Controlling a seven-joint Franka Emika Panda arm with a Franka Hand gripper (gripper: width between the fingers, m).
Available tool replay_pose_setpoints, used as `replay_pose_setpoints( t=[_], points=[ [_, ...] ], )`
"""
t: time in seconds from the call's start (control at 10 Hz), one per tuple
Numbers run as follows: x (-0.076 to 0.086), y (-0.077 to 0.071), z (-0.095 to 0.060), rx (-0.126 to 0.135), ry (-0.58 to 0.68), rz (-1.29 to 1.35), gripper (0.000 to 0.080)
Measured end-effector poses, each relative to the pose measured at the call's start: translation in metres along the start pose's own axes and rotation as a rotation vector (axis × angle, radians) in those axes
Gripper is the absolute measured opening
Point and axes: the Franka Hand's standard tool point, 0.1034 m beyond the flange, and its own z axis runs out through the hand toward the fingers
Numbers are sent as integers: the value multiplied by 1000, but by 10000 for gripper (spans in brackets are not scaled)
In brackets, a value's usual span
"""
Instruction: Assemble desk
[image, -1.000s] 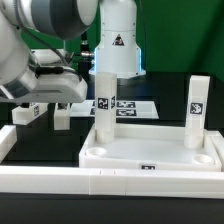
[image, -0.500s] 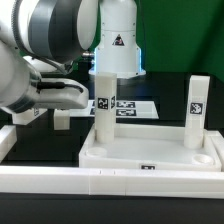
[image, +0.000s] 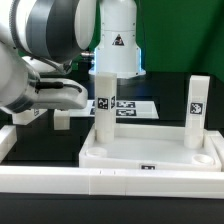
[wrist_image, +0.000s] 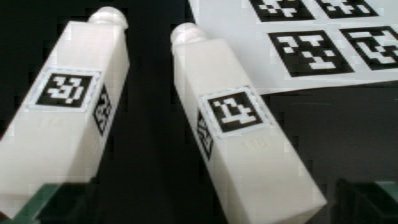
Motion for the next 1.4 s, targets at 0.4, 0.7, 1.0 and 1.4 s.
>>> replay_pose_setpoints(
  t=[0.4,0.7,1.0,1.4],
  points=[
    [3,2,-4,0,25,-4,648],
    [3,3,-2,0,22,-2,648],
    [6,-2,-2,-3,24,18,648],
    [4,-20,-10,-14,43,24,648]
  ],
)
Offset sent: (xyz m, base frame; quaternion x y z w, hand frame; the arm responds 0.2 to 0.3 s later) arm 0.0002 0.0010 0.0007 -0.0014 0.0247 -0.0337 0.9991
